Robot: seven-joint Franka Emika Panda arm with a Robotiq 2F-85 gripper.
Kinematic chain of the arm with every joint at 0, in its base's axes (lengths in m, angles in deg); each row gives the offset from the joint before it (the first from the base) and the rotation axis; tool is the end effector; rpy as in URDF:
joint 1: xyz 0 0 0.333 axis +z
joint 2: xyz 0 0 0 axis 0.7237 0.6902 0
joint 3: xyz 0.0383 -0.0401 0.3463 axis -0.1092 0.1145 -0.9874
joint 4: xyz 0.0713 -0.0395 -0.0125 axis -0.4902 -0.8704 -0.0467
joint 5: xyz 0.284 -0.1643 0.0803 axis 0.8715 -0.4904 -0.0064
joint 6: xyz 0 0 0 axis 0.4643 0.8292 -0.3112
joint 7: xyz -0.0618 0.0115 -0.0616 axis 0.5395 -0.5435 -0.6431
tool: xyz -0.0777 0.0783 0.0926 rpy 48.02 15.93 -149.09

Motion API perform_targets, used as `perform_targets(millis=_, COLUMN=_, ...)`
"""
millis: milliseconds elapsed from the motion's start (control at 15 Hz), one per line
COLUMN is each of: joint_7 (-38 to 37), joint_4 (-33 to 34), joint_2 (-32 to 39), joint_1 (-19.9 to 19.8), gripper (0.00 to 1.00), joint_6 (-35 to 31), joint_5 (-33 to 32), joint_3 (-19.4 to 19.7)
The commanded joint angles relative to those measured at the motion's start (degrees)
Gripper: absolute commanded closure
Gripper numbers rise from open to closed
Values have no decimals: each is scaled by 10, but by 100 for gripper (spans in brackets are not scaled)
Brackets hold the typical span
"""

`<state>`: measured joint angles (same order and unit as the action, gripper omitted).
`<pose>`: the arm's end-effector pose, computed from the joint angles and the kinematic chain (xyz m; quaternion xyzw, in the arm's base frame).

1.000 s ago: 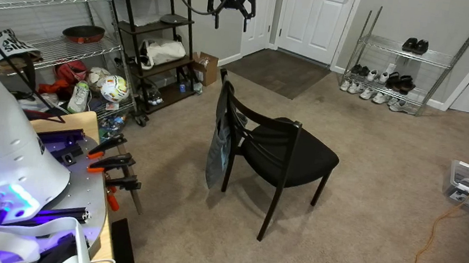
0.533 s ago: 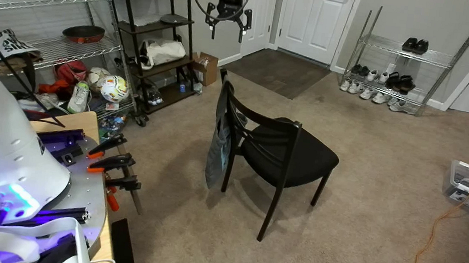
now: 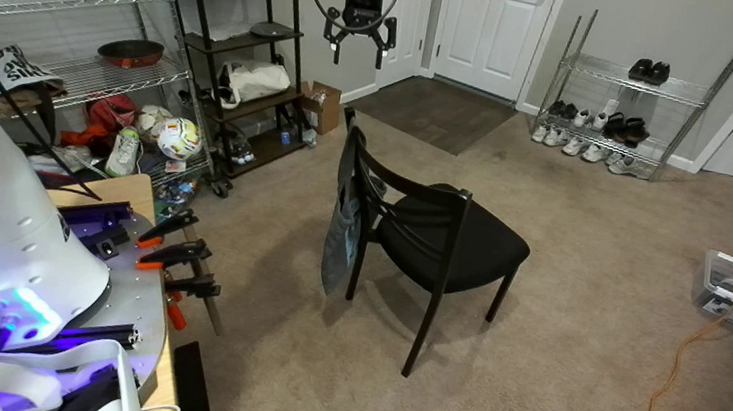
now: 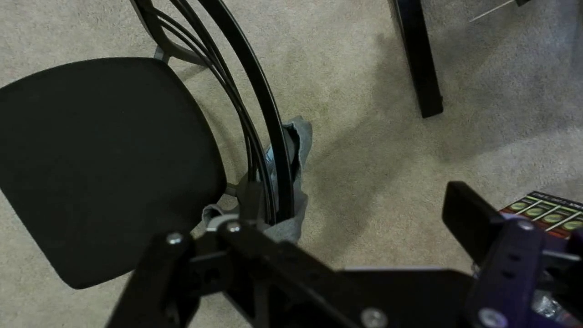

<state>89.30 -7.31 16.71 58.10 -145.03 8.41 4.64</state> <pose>0.5791 0.2116 0.3968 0.8047 0.5830 -0.1058 0.0367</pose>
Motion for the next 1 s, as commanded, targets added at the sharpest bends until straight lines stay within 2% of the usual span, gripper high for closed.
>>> perform_targets(millis=0, joint_7=-15, joint_4=-15, joint_2=-16, joint_1=-2, gripper=0, joint_6=6, joint_5=-4, joint_3=5)
perform_targets(millis=200, joint_7=-26, joint_4=-21, joint_2=-6, joint_1=-1, gripper=0, joint_6=-26, joint_5=-22, joint_3=15)
perform_targets(millis=533, joint_7=-16, joint_4=24, joint_2=73, joint_1=29, gripper=0, joint_6=-83, joint_5=-92, joint_3=21)
perform_targets(millis=733, joint_7=-13, joint_4=48, joint_2=108, joint_1=51, gripper=0, joint_6=-96, joint_5=-131, joint_3=22)
perform_targets(millis=933, joint_7=-7, joint_4=69, joint_2=130, joint_1=67, gripper=0, joint_6=-99, joint_5=-133, joint_3=14)
